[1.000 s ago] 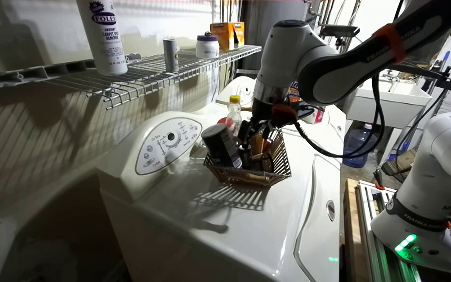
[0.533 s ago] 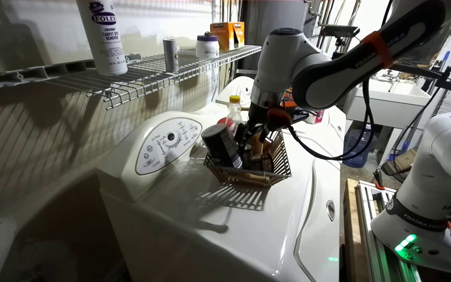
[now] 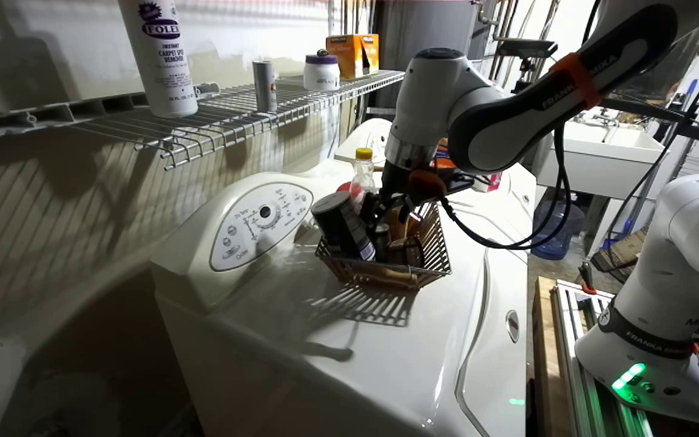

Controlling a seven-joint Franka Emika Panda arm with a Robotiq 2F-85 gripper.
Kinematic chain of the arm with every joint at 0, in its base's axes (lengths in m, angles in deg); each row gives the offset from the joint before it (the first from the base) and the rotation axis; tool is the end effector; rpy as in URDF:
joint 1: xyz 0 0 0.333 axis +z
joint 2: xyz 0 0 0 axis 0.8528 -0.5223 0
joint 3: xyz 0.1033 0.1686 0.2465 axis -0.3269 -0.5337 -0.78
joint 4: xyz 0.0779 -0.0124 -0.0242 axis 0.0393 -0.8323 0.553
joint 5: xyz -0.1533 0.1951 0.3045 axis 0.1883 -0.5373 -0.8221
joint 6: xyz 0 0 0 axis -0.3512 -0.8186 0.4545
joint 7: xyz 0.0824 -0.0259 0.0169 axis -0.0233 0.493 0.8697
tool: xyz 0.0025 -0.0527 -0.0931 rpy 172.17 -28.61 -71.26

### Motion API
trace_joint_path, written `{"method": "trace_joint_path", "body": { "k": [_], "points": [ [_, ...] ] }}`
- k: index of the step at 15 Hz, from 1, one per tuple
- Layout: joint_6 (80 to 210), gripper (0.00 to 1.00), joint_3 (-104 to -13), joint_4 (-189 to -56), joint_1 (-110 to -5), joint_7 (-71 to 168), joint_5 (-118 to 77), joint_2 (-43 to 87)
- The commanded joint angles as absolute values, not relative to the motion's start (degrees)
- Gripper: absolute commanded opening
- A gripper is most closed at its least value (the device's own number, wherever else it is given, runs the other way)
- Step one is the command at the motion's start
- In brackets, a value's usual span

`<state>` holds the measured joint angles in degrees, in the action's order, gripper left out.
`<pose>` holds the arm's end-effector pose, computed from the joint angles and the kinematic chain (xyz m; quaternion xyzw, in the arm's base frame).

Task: Move the black tin from the basket to the first shelf

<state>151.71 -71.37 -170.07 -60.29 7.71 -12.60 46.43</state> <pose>0.4782 0.0636 0.3664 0.9604 -0.2572 0.1023 0.0318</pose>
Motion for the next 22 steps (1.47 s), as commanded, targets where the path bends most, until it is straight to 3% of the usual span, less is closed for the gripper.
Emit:
{"method": "trace_joint_path", "body": {
  "k": [1,3,4,7,8,10,15,16,22],
  "points": [
    [152.7,0.68,-70.6,-168.2,-59.6,5.9,-11.8,44.2],
    [152.9,0.55,-70.6,-168.1,-59.6,5.5,-11.6,44.1],
    [153.2,0.79,-70.5,-168.1,-59.6,5.2,-11.6,44.0],
    [153.8,0.92,-70.2,-167.9,-59.5,4.8,-11.7,43.6],
    [153.9,0.56,-70.0,-167.9,-59.5,5.1,-11.9,43.6],
    [154.2,0.58,-69.9,-167.9,-59.4,5.4,-12.0,43.5],
    [155.0,0.23,-69.6,-167.9,-59.2,5.8,-12.2,43.0],
    [155.0,0.20,-69.5,-167.9,-59.2,6.1,-12.3,43.1],
    [144.7,0.20,-70.8,-168.3,-57.6,4.6,-11.8,49.0]
  ]
}}
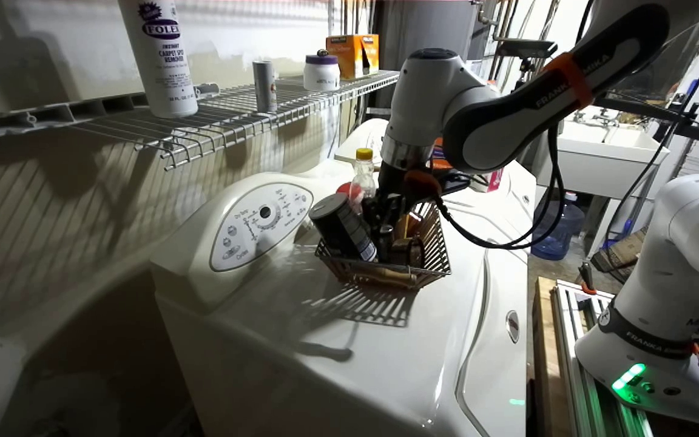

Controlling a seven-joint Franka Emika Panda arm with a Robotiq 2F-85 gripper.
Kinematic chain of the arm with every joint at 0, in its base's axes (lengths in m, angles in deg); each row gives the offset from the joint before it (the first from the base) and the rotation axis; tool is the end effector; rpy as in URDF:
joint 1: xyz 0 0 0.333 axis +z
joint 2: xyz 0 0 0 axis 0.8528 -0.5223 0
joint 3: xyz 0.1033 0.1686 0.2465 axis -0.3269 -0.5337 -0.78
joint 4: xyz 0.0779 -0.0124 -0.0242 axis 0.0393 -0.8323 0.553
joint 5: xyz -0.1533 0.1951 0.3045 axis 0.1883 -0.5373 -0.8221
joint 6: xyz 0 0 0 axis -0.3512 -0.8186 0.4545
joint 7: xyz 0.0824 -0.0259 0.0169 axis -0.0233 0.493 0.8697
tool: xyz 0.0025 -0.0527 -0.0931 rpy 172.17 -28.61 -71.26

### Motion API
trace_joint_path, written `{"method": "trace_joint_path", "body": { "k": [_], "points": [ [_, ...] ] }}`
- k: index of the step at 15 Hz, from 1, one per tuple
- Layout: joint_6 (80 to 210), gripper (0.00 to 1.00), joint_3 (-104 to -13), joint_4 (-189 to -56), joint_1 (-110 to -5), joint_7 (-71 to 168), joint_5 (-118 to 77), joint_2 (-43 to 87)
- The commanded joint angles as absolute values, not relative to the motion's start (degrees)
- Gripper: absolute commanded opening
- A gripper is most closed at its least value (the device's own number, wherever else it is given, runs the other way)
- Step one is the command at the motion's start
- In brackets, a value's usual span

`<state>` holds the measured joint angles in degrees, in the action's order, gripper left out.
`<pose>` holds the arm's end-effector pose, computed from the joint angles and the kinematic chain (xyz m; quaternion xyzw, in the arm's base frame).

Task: Move the black tin from the basket to the first shelf

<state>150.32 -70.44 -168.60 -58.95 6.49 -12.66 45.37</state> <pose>0.4836 0.0673 0.3666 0.9589 -0.2656 0.0948 0.0326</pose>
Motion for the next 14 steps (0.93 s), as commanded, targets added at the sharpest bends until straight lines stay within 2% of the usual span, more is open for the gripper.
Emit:
{"method": "trace_joint_path", "body": {
  "k": [1,8,14],
  "points": [
    [142.8,0.20,-71.2,-168.2,-57.3,4.8,-11.5,50.0],
    [136.4,0.20,-74.0,-168.0,-56.9,5.0,-9.8,58.5],
    [138.1,0.20,-76.4,-168.1,-58.0,3.8,-4.6,63.2]
  ]
}}
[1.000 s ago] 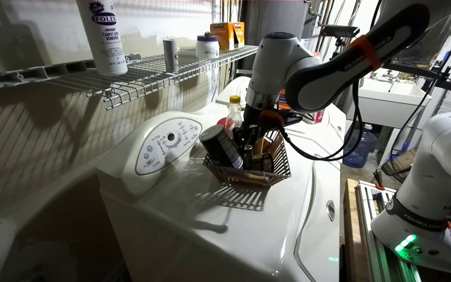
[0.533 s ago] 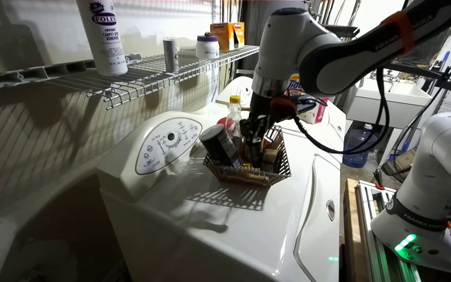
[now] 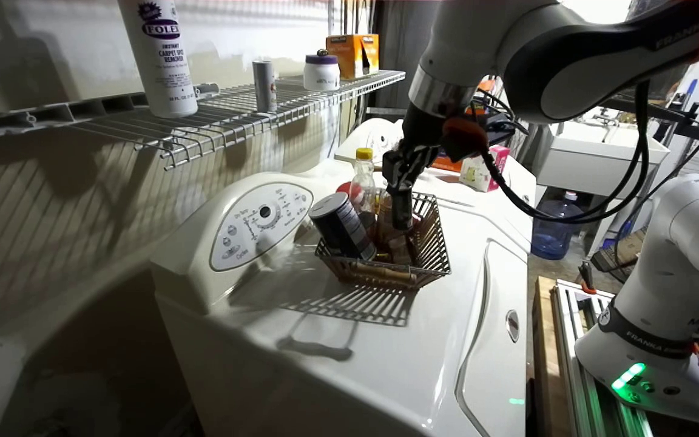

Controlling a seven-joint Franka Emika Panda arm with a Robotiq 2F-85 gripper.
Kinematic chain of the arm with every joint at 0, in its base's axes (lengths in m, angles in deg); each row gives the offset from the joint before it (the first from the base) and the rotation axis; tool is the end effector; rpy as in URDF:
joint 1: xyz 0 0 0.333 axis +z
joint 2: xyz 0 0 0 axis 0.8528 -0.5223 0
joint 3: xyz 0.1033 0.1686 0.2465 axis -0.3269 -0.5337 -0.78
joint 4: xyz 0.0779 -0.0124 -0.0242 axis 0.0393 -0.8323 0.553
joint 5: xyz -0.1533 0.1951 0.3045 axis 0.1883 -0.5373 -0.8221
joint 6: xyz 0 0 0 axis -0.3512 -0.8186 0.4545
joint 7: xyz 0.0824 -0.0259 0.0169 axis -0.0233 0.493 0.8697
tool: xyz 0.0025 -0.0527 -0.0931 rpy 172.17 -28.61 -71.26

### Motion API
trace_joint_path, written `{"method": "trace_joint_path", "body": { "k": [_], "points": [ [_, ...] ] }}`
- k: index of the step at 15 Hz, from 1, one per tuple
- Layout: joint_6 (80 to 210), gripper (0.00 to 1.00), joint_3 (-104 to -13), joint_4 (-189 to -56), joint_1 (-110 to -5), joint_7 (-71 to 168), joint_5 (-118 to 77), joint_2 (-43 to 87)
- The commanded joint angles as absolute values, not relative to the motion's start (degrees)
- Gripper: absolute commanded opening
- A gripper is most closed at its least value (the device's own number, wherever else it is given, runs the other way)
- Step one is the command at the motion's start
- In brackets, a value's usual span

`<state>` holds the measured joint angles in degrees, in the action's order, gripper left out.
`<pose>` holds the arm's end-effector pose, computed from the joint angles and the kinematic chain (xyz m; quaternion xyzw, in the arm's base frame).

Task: Move the black tin from the basket to the first shelf

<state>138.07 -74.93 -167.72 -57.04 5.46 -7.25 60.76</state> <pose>0.4369 0.1079 0.4756 0.9591 -0.2132 0.1646 0.0875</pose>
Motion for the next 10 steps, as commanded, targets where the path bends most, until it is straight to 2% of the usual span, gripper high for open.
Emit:
{"method": "trace_joint_path", "body": {
  "k": [1,10],
  "points": [
    [137.8,0.20,-76.5,-168.0,-57.8,4.3,-4.8,63.8],
    [140.6,0.20,-75.7,-164.0,-60.3,6.6,-4.3,70.0]
  ]
}}
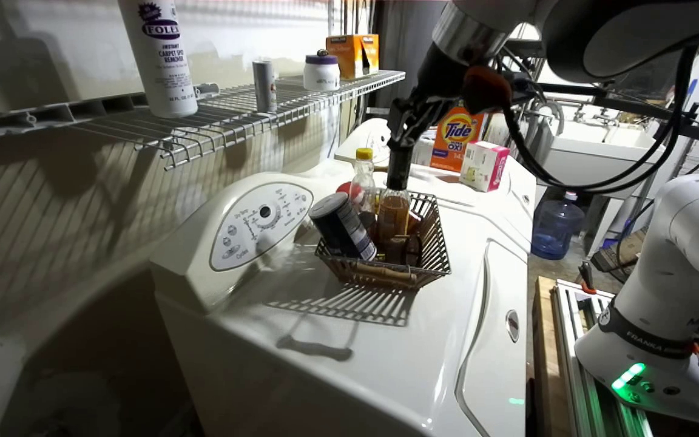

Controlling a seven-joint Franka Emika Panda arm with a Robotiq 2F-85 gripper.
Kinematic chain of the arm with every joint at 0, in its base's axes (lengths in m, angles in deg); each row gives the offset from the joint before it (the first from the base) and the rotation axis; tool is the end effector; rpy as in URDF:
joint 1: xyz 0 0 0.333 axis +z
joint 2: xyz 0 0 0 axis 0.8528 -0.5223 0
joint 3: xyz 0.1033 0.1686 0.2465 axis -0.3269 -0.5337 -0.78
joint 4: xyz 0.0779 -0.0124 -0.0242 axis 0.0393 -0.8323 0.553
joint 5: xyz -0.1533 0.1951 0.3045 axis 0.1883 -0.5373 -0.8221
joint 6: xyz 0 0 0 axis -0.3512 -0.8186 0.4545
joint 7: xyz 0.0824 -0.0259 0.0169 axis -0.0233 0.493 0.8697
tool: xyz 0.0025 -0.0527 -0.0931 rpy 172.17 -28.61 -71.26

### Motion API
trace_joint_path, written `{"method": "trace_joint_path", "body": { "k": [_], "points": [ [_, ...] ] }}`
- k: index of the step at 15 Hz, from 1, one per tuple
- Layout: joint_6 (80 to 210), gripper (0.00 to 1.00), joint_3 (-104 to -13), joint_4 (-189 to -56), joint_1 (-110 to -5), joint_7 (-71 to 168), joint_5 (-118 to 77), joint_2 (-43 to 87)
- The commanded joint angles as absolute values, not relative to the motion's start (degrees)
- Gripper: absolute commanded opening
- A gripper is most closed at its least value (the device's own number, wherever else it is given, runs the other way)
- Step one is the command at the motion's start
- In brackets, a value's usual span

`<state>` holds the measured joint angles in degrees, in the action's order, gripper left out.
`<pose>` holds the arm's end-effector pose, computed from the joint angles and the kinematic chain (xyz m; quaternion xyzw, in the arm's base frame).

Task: Move the black tin from the basket to the first shelf

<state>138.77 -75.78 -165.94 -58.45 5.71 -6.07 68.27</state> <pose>0.4195 0.1067 0.5484 0.9412 -0.2151 0.2494 0.0749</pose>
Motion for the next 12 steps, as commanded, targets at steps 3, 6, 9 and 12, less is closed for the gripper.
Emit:
{"method": "trace_joint_path", "body": {
  "k": [3,6,9,12],
  "points": [
    [143.6,0.20,-75.3,-160.2,-62.4,8.1,-3.9,68.9],
    [146.5,0.20,-75.2,-156.1,-64.5,10.1,-4.0,66.3],
    [145.6,0.45,-75.4,-157.7,-64.4,10.2,-5.8,68.1],
    [145.7,0.45,-75.3,-157.0,-64.5,10.2,-5.7,67.1]
  ]
}}
